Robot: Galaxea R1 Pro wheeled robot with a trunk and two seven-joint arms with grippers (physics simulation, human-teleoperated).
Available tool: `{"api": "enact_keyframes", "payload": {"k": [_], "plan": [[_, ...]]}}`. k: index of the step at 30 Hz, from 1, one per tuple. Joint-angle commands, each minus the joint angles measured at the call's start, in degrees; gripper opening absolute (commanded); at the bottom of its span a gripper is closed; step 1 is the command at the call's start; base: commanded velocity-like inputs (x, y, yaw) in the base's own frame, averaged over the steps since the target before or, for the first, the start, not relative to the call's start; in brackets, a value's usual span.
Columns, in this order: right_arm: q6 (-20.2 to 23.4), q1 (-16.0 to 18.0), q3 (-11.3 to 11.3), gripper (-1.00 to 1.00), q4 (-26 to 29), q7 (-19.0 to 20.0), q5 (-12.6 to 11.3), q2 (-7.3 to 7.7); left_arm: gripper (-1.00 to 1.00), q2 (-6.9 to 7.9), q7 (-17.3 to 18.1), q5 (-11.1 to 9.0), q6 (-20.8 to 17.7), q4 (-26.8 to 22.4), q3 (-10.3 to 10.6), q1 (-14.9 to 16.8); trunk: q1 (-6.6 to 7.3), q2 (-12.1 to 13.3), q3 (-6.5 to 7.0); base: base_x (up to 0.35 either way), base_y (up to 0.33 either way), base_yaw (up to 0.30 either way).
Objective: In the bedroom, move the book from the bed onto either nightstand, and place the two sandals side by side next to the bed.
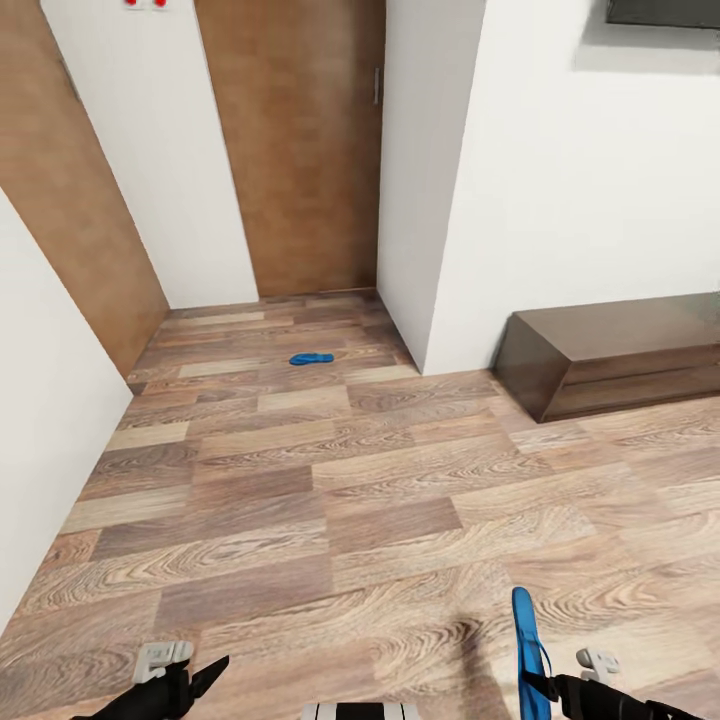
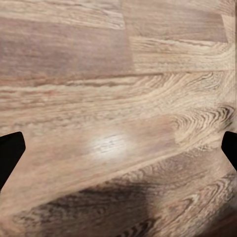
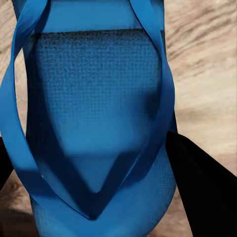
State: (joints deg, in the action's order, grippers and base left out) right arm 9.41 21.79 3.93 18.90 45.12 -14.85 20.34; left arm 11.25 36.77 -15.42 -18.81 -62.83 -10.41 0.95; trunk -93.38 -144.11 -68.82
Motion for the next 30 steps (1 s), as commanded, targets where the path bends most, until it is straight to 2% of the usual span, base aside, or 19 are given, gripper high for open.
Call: {"api": "enact_keyframes", "payload": {"k": [1,30], "plan": [[0.61,0.01,0.2,-1.0,0.0,0.23,-0.35,-0.02,1.0,0.0,0.14,-0.49,-0.53,-0.01,-0.05,0.02,0.03,0.0,0.18,0.0,0.0,0.0],[0.59,0.01,0.2,-1.0,0.0,0.14,-0.3,-0.13,1.0,0.0,0.23,-0.32,-0.52,-0.01,-0.06,0.02,0.78,0.39,6.61,0.0,0.0,0.012]]}}
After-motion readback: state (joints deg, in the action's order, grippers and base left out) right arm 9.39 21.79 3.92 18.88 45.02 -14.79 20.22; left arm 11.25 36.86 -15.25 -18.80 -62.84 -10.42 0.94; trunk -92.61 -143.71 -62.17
